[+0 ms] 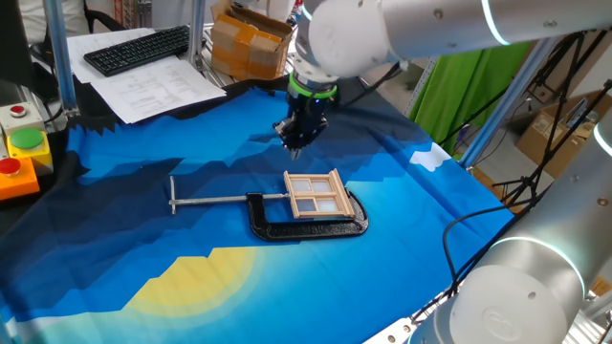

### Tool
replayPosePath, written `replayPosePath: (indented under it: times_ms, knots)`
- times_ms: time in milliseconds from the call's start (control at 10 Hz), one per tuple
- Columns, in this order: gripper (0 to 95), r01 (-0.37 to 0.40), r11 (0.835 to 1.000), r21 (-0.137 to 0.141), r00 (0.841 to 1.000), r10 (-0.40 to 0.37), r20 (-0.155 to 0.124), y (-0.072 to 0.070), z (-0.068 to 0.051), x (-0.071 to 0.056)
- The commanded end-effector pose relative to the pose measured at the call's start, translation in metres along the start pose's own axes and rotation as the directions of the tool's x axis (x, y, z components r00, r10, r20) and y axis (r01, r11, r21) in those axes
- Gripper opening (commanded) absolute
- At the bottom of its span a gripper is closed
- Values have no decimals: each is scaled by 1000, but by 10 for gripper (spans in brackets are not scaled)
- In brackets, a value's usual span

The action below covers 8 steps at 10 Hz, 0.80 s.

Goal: Open a sliding window

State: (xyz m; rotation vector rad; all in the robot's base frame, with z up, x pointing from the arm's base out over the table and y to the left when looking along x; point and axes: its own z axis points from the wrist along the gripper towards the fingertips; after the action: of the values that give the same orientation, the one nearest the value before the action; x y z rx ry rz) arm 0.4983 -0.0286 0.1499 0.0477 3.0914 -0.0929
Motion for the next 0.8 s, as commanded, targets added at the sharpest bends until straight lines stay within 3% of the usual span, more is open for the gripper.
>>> replayPosePath:
  times_ms: [100,300,500,700,800]
  knots:
    - [380,-31,999,31,999,31,-9,-3,6,-1]
    - [380,-12,995,104,1000,14,-10,-5,19,-5]
    - [380,1,995,104,1000,0,-12,-7,24,-7]
    - [380,17,995,103,999,-13,-38,-7,25,-7]
    - [380,18,996,88,999,-14,-46,-7,26,-7]
